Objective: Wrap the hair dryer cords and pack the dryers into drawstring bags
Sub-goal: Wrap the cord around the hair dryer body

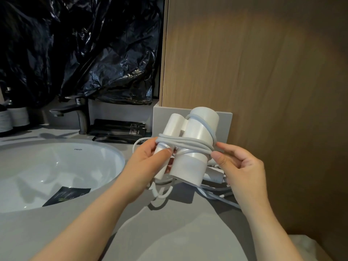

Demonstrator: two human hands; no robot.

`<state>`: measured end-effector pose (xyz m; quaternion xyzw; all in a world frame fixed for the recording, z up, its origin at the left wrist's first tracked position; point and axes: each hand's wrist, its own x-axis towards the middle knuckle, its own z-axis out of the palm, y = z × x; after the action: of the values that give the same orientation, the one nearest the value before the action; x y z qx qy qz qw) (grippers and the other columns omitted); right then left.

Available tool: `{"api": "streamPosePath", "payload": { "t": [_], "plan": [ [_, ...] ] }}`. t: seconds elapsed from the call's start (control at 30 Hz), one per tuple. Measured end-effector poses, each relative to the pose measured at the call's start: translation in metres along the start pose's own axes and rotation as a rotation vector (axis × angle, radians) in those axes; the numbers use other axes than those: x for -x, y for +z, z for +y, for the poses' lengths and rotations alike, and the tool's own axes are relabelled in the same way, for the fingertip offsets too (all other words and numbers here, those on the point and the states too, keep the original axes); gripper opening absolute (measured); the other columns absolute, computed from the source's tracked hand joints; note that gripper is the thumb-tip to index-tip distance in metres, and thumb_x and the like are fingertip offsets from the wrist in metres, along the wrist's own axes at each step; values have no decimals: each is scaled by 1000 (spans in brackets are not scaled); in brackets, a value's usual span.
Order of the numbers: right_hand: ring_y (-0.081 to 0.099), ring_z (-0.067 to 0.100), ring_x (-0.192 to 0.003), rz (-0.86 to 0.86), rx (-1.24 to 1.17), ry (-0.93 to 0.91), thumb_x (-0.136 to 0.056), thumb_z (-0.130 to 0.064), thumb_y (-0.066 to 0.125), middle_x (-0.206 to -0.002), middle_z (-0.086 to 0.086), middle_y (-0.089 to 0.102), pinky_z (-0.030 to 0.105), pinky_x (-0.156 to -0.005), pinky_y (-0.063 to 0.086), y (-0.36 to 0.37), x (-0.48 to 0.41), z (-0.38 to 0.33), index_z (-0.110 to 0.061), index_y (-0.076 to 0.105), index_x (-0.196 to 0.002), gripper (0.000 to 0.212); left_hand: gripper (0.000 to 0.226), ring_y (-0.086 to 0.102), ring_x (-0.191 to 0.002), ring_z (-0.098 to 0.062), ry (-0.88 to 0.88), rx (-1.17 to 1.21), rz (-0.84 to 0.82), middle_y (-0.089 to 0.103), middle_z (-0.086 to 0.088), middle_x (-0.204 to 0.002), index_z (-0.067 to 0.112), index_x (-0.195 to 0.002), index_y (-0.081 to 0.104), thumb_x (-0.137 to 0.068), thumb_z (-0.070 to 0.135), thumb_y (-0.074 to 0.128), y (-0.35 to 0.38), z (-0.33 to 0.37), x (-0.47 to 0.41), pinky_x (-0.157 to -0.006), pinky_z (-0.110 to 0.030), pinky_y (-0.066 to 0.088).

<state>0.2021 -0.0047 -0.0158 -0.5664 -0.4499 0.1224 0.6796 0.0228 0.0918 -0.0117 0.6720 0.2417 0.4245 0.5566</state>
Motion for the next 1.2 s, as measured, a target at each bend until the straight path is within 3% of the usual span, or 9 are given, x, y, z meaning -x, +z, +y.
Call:
{"api": "streamPosePath", "payload": {
  "t": [0.17, 0.33, 0.43, 0.53, 0.63, 0.77, 0.97, 1.07, 1.2],
  "plan": [
    [68, 2, -81, 57, 27, 15, -60, -48, 71, -84, -16, 74, 19, -61, 56, 0, 0, 2, -30, 71, -93, 38, 21, 71, -81, -14, -1, -14, 41, 73, -6, -97, 17, -110, 63, -89, 15, 65, 7, -1, 1, -75, -33, 60],
    [66, 10, -75, 123, 49, -21, -62, -50, 74, -80, -8, 72, 16, -56, 51, 0, -1, 6, -24, 71, -84, 34, 28, 70, -90, -26, 8, -64, 29, 73, -5, -98, 23, -109, 63, -83, 23, 71, 7, -4, 2, -79, -44, 59],
    [56, 7, -61, 149, 51, -74, -68, -46, 72, -67, -6, 66, 14, -51, 45, 0, 0, 4, -16, 68, -74, 31, 29, 68, -92, -30, 48, -90, 31, 72, -5, -97, 26, -107, 63, -80, 24, 73, 8, -6, 3, -65, -31, 60],
    [45, 7, -53, 243, 19, -114, -73, -39, 73, -57, 2, 57, 14, -48, 41, -3, -2, 4, -8, 63, -66, 33, 31, 69, -89, -25, 30, -57, -11, 70, -14, -103, 19, -115, 63, -86, 11, 71, 15, -9, 5, -74, -33, 60],
    [39, 6, -48, 288, 9, -107, -74, -38, 74, -48, -4, 49, 14, -46, 37, -6, -4, 6, -5, 60, -61, 38, 33, 70, -88, -19, 24, -14, -24, 71, -12, -104, 16, -118, 62, -88, 5, 65, 20, -9, 6, -73, -26, 59],
    [42, 5, -47, 207, 70, -84, -77, -38, 73, -49, -5, 51, 11, -45, 37, -3, -3, 7, -8, 64, -63, 34, 31, 70, -88, -20, 54, 30, 42, 72, -12, -103, 12, -117, 62, -88, 3, 64, 15, -8, 3, -75, -26, 59],
    [58, 7, -67, 80, 72, 53, -74, -51, 68, -71, -6, 68, 28, -63, 49, -2, -3, 8, -22, 70, -76, 30, 26, 69, -96, -36, -5, 83, 42, 73, -16, -104, 16, -117, 64, -91, 9, 62, 9, -9, 1, -83, -43, 57],
    [64, 9, -73, 4, 23, 140, -70, -60, 60, -76, -13, 71, 17, -58, 48, -3, -3, 2, -29, 70, -86, 37, 28, 67, -89, -35, -50, 174, -2, 69, -24, -110, 10, -119, 62, -92, 8, 59, 11, -7, 2, -73, -36, 60],
    [64, -11, -67, -148, -84, 202, -89, -44, 52, -69, -23, 70, 0, -47, 42, -4, 0, -8, -31, 68, -84, 21, 28, 69, -78, -24, -95, 231, -51, 72, -18, -106, 10, -121, 61, -93, 10, 56, 9, -2, 4, -60, -26, 57]
  ]
}}
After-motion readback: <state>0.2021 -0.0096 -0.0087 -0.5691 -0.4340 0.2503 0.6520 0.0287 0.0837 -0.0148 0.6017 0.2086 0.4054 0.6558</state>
